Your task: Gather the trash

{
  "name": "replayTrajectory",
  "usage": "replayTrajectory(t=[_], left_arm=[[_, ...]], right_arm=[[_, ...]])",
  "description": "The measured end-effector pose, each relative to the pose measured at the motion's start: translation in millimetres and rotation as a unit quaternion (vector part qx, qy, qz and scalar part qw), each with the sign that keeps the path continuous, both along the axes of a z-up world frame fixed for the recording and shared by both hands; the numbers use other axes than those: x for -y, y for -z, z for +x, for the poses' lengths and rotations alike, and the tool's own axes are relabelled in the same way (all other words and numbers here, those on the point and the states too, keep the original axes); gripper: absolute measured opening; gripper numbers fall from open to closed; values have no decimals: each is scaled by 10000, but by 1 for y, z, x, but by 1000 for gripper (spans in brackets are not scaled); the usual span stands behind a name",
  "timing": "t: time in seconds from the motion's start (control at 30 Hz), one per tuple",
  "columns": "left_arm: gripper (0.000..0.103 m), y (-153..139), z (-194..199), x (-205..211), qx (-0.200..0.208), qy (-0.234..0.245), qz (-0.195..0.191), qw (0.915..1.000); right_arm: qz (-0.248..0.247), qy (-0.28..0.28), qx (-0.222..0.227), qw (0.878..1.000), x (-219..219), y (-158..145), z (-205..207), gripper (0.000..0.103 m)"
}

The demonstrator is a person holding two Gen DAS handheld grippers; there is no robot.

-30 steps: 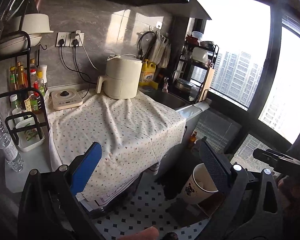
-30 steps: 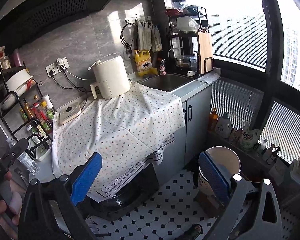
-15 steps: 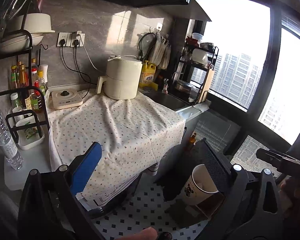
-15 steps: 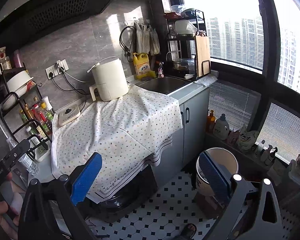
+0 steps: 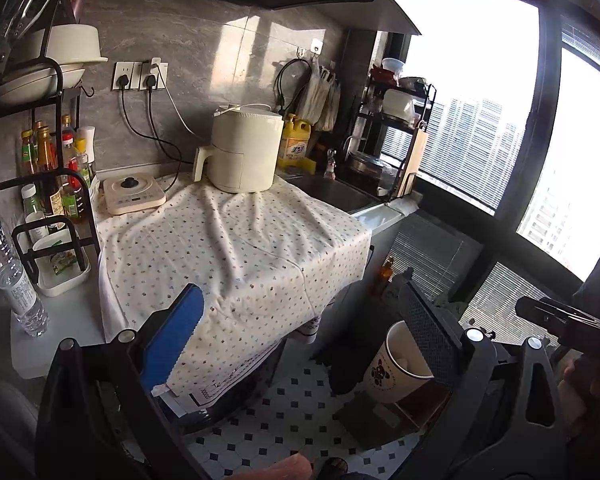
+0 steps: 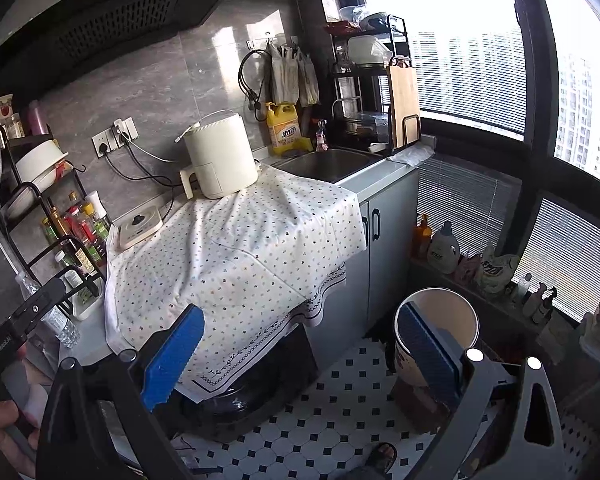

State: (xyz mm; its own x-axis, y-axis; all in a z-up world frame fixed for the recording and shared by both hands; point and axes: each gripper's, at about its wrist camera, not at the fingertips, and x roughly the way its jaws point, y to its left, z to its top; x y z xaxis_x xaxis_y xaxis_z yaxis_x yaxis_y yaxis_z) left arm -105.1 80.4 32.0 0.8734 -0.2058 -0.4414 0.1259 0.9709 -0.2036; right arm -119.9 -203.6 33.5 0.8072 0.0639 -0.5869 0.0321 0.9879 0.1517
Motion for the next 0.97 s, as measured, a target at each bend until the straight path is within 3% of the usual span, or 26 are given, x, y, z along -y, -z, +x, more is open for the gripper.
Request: replayTrajectory(t=[0.97], left_arm=[[97,11,11,-10,-183,185,59,9996]], right_arm=[[-16,94,-225,9997,-3,15,5,95]])
